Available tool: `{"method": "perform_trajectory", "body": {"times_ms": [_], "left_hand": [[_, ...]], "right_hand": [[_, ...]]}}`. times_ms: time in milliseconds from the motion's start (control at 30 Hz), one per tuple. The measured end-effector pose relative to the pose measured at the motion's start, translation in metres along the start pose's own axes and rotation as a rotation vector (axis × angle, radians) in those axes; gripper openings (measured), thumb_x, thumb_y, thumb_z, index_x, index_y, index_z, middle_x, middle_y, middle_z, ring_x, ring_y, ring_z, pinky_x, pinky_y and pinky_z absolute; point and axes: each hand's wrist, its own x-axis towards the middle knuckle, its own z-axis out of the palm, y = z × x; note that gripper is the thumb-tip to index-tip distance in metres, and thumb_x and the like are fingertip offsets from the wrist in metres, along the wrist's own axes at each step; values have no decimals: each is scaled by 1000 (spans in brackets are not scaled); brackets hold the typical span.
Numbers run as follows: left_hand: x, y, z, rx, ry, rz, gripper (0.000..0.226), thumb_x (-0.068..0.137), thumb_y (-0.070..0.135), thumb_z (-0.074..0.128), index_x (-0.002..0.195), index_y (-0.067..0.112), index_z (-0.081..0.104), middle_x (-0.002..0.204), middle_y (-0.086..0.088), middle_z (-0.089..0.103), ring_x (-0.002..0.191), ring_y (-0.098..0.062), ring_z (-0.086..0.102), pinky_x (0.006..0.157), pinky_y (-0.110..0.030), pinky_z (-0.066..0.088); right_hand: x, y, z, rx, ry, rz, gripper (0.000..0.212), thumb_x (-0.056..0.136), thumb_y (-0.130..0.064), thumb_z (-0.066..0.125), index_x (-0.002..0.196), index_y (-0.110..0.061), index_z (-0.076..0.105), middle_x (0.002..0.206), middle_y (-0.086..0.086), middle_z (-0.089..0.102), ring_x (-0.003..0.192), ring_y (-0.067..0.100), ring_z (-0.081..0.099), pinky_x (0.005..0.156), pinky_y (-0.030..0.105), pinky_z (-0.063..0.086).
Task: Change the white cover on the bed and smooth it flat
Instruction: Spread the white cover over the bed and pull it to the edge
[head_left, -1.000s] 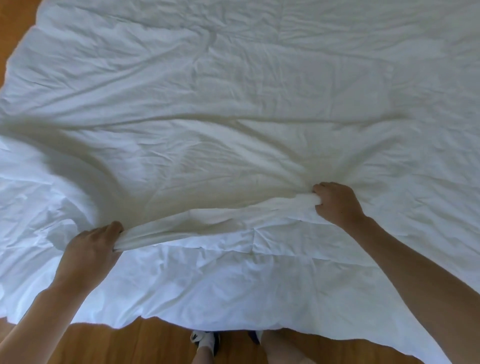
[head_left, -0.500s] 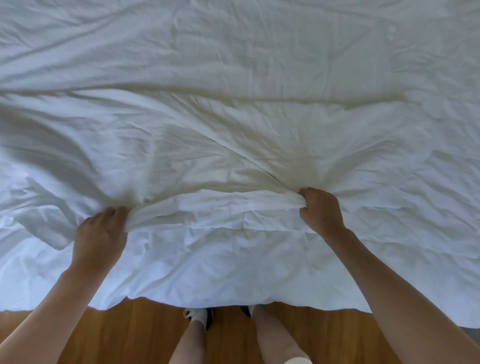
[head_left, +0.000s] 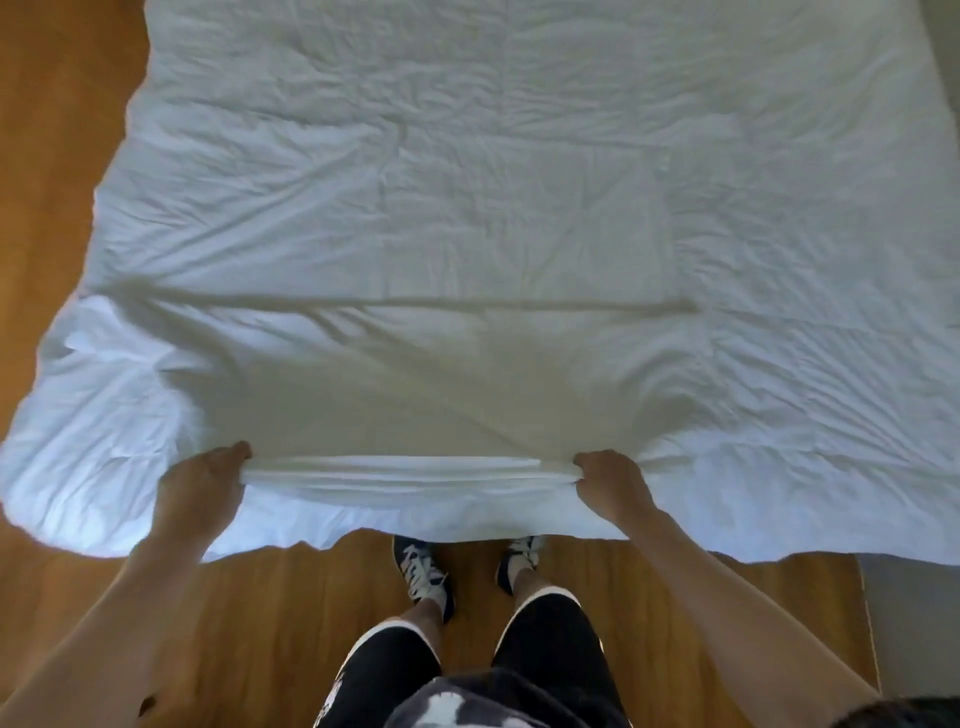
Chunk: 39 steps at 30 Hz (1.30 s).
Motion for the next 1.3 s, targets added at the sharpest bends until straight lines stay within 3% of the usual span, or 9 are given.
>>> {"method": "perform_trajectory", "body": {"times_ms": [133,233,333,567,633,733,900,1167,1300], "left_hand": [[-46,-27,-45,-26,13,-180,30,74,-1,46,93,1,70,79,-25,66,68,-46,63,64,-50,53],[-74,-30,-61,-110,86,-445,48,69,10,40,108,3,66,101,-32,59,95,-50,55,86,-54,43],[-86,9,-70,-280,96,-613,53,83,9,63,132,4,46,132,-30,41,119,-49,40,98,-57,35],[-110,185,-36,-1010,-621,-658,38,98,37,51,85,3,62,93,-17,67,70,-23,62,73,-38,55],[-116,225,-42,-1181,-773,-735,47,98,44,49,89,1,66,93,-13,70,70,-18,64,57,-27,52],[-124,269,-48,-1454,-945,-863,49,95,53,49,97,8,69,94,-9,74,83,-21,70,71,-35,56],[-112,307,-46,-1782,-524,-1125,26,99,23,54,113,2,58,89,-13,69,67,-20,69,53,-28,55],[-107,324,-38,-1583,-309,-1063,25,98,27,55,109,5,59,99,-15,69,82,-20,68,69,-29,55],[-110,329,-48,-2027,-228,-1195,39,101,34,42,117,4,60,101,-18,70,93,-29,67,83,-39,55]], "right_hand": [[-67,-31,-11,29,-31,-59,27,85,-5,47,106,-7,64,99,6,67,94,26,60,73,29,44],[-97,-49,-13,97,-60,-92,9,80,-1,45,74,-4,50,70,7,54,69,25,51,59,32,39],[-111,-61,-11,163,-76,-121,22,84,-5,44,65,-11,34,63,6,40,58,18,36,55,30,28],[-87,-70,1,270,-144,-194,27,89,-12,51,65,-11,40,64,6,43,61,20,39,55,32,26],[-79,-70,-1,352,-146,-192,24,88,-13,54,66,-8,45,63,8,45,60,20,40,56,32,27],[-72,-66,-8,461,-108,-192,9,87,-19,58,80,-13,58,71,-2,56,65,12,49,59,26,34],[-63,-54,-20,455,-140,-280,14,88,-27,63,97,-17,64,89,-7,61,82,11,55,69,23,39],[-55,-45,-47,419,-202,-405,11,88,-26,64,91,-16,61,76,-13,56,70,7,51,67,25,41],[-63,-49,-56,341,-255,-495,13,86,-18,62,84,-6,58,70,1,53,60,10,43,58,27,33]]}}
